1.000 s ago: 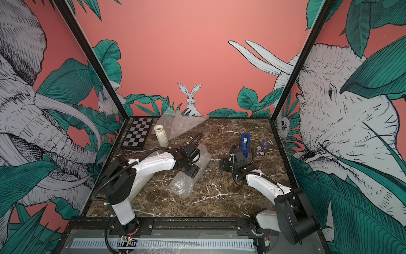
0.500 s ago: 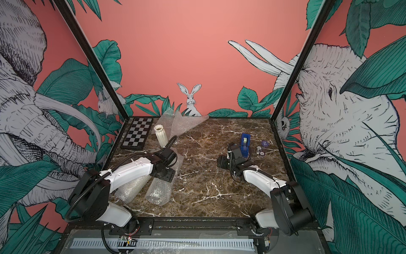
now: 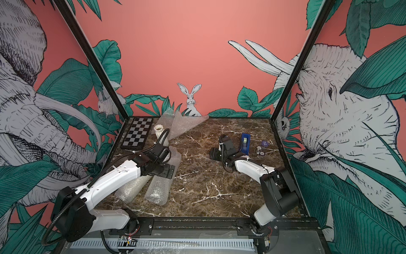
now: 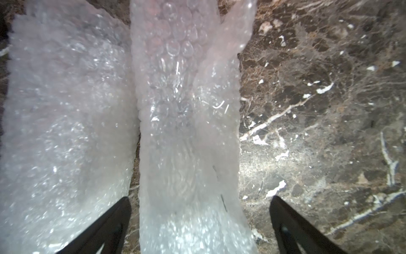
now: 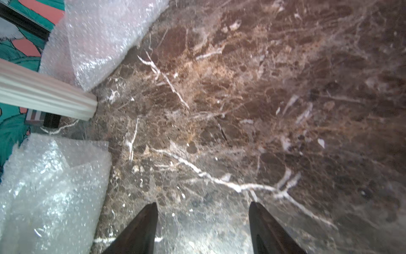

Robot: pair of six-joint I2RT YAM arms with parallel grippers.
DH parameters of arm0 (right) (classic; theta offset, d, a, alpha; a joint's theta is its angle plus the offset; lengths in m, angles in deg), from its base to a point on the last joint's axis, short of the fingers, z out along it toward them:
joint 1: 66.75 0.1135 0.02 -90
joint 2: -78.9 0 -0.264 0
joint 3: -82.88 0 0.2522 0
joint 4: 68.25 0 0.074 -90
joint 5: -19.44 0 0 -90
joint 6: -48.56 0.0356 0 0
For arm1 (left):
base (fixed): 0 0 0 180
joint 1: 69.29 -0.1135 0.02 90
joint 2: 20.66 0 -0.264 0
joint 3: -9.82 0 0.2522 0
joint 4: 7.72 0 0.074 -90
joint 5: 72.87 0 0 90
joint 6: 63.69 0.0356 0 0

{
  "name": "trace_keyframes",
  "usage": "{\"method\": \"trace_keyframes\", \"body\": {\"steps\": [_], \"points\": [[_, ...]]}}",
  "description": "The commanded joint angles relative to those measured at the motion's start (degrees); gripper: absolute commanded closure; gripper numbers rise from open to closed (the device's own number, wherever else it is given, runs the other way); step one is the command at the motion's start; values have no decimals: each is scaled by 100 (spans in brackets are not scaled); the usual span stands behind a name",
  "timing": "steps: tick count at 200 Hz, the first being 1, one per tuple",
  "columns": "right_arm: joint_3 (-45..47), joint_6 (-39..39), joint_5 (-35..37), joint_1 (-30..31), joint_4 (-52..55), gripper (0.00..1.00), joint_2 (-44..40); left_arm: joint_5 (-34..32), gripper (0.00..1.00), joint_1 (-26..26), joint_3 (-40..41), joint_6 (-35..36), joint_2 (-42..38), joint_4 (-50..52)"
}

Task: Wrap vases in bubble wrap
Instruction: Move the wrapped vase to the center of the board, then flatten out the bubble wrap at the center of the board.

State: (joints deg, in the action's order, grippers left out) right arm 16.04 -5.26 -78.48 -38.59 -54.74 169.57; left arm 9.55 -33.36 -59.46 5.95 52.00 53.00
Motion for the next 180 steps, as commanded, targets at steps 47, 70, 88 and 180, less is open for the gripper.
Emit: {"method": "trace_keyframes", "body": {"steps": [47, 70, 88, 180], "points": [[-2160, 1014, -384, 329, -1153, 34, 2190, -507, 1, -759, -716, 117, -1708, 14], [-3277, 1404, -372, 472, -1212, 35, 3066, -597, 1, -1108, -690, 283, -2158, -276], [-3959, 1630, -190, 563, -1151, 34, 3606, -747, 1, -1140, -598, 457, -2417, -436], [-6723, 2235, 130, 873, -327, 41, 5809, -543, 1, -1149, -309, 586, -2845, -719]]}}
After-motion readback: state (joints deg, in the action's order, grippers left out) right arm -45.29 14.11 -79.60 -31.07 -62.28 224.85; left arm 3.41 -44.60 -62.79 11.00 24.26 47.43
